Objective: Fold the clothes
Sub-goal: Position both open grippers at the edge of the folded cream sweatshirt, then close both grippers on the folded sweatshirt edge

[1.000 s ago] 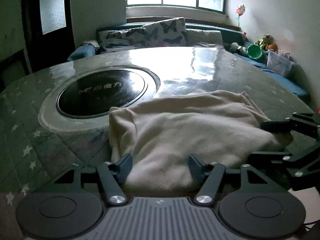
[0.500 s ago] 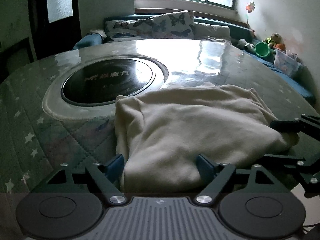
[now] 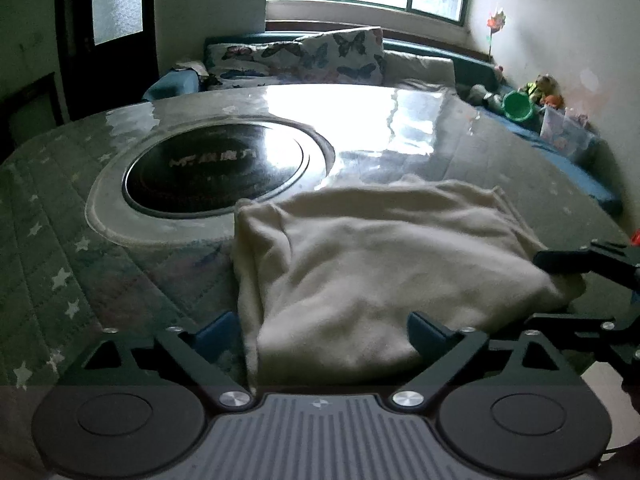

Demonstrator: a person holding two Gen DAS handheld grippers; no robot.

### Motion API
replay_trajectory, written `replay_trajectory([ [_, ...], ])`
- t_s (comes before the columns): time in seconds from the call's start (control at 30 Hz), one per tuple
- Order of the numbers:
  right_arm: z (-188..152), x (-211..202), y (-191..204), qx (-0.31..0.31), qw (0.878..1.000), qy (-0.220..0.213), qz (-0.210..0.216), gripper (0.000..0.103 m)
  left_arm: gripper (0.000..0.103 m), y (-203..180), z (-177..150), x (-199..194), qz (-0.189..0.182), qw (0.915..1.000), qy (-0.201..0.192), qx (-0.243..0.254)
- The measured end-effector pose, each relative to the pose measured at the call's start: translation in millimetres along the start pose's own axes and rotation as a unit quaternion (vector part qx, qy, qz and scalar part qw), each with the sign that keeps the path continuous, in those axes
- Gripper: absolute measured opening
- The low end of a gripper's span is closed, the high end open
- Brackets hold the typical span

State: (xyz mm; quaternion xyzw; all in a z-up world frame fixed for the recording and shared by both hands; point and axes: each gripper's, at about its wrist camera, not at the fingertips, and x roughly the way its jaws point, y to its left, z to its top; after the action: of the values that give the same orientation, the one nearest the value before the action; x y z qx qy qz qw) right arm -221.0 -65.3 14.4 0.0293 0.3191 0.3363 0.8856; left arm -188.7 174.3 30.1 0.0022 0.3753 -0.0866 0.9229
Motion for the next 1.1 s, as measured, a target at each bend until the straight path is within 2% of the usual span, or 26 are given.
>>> replay_trajectory([
  [0.2, 12.1, -18.9, -6.7, 0.007, 1.000, -0.021, -0.007, 0.103, 0.102, 10.0, 12.9, -17.0, -0.008, 0.9995, -0.030, 0.007],
  [0.3, 20.9, -25.0, -15.1, 0.009, 0.999, -0.033, -0.032, 0.102, 0.102, 18.1, 21.4, -16.8, -0.003, 0.9993, -0.036, 0.000],
  [0.43, 30.4, -15.9, -37.9, 0.033, 0.996, -0.025, -0.074, 0.097, 0.102, 29.2, 31.6, -0.7, 0.012, 0.9995, -0.026, -0.016],
  [0.57, 32.8, -0.4, -58.8, 0.058, 0.993, -0.004, -0.099, 0.088, 0.101, 37.2, 36.1, 18.7, 0.008, 0.9994, -0.003, -0.033],
  [0.83, 31.8, 21.0, -74.3, 0.077, 0.992, 0.020, -0.099, 0.079, 0.090, 44.5, 35.1, 42.0, -0.005, 0.9985, 0.027, -0.048],
  [1.0, 29.4, 24.7, -76.8, 0.075, 0.992, 0.022, -0.098, 0.080, 0.088, 49.1, 32.9, 46.9, -0.012, 0.9978, 0.033, -0.057],
  [1.1, 29.0, 25.5, -77.6, 0.080, 0.992, 0.020, -0.092, 0.085, 0.090, 49.5, 32.2, 47.1, -0.015, 0.9978, 0.030, -0.057],
])
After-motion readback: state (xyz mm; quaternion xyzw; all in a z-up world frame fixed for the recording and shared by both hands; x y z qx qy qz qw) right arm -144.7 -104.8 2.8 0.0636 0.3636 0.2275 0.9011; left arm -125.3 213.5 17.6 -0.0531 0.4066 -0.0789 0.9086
